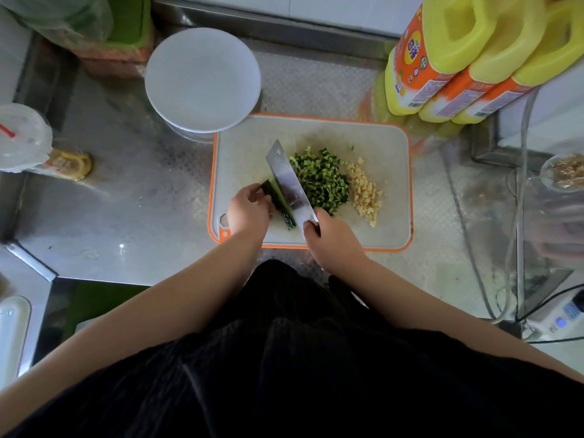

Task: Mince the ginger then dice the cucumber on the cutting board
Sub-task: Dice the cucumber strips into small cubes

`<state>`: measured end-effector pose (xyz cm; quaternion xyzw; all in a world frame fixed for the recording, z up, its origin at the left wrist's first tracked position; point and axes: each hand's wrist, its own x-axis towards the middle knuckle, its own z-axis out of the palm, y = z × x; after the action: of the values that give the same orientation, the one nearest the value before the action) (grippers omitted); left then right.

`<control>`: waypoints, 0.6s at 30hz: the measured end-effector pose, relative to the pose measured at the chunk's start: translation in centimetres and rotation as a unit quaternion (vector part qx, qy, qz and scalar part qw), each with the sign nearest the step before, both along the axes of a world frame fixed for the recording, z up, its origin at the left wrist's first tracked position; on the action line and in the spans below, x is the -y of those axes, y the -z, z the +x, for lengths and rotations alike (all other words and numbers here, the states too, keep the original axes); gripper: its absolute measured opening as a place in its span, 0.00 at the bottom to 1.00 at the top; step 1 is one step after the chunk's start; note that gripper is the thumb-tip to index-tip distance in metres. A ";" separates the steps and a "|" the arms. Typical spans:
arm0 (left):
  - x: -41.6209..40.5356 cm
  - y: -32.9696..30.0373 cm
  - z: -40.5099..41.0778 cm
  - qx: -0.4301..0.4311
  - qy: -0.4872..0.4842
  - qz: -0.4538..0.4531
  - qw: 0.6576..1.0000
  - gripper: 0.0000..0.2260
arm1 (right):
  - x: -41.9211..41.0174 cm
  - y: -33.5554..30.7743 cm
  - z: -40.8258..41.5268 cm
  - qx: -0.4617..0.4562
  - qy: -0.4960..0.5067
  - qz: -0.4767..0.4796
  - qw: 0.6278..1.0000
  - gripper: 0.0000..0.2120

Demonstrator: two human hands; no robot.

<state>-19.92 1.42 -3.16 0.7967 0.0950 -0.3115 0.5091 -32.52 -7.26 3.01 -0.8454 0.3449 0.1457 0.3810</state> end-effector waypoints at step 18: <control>-0.2 -0.4 0.0 0.056 0.092 0.062 0.992 0.15 | 0.0 0.6 -0.7 -0.004 -0.025 -0.005 1.000 0.06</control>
<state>-19.91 1.66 -2.81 0.8480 0.0116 -0.3057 0.4327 -33.22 -7.24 2.37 -0.8549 0.3262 0.1566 0.3717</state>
